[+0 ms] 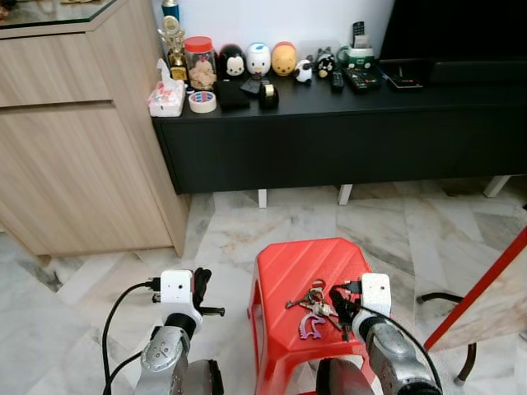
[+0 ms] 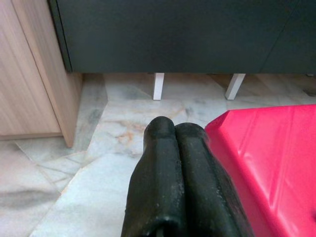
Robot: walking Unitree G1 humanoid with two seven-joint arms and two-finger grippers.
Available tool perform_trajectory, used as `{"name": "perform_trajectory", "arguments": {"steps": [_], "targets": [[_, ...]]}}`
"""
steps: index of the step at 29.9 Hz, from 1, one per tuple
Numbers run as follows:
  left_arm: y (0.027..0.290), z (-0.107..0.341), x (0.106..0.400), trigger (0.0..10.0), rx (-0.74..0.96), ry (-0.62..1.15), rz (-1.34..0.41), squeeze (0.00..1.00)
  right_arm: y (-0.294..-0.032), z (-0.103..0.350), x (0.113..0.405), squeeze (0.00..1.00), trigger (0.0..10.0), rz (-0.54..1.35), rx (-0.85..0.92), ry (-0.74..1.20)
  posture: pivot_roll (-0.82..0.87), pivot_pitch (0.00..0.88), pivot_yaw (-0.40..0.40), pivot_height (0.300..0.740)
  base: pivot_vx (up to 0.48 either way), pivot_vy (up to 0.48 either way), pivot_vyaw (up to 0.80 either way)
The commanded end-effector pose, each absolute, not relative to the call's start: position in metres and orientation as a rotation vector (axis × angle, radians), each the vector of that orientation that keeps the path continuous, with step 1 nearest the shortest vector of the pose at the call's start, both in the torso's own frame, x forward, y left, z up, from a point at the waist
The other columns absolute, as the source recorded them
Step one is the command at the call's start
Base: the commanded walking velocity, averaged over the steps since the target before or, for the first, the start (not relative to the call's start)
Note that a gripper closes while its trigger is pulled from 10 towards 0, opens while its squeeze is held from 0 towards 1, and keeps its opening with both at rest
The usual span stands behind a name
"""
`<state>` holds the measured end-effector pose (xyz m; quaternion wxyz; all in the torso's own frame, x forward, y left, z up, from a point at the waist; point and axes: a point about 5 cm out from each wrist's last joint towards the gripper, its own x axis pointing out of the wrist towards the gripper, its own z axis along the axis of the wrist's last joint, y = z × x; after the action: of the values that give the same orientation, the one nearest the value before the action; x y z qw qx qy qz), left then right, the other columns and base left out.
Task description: Hang keys on a hook
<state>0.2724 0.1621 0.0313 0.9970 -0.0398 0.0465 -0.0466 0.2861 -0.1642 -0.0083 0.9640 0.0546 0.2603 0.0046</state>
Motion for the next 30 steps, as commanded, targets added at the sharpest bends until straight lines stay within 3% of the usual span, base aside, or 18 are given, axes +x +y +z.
{"name": "perform_trajectory", "arguments": {"steps": [1,18,30], "targets": [[0.162,0.031,0.271,10.0,-0.067,0.098,-0.095,0.0,-0.165,-0.009,0.288,0.0,10.0,-0.016,0.14,0.537,-0.01,0.075,-0.01,0.607,0.0,0.0,0.0],[0.171,0.033,0.276,10.0,-0.044,0.083,-0.1,0.0,-0.157,-0.006,0.296,0.0,10.0,0.036,0.101,0.576,0.02,0.14,-0.032,0.607,0.0,0.0,0.0],[0.156,0.041,0.273,10.0,-0.065,0.039,-0.132,0.0,-0.167,-0.01,0.29,0.0,10.0,0.049,0.056,0.583,0.02,0.194,-0.042,0.607,0.0,0.0,0.0]]}}
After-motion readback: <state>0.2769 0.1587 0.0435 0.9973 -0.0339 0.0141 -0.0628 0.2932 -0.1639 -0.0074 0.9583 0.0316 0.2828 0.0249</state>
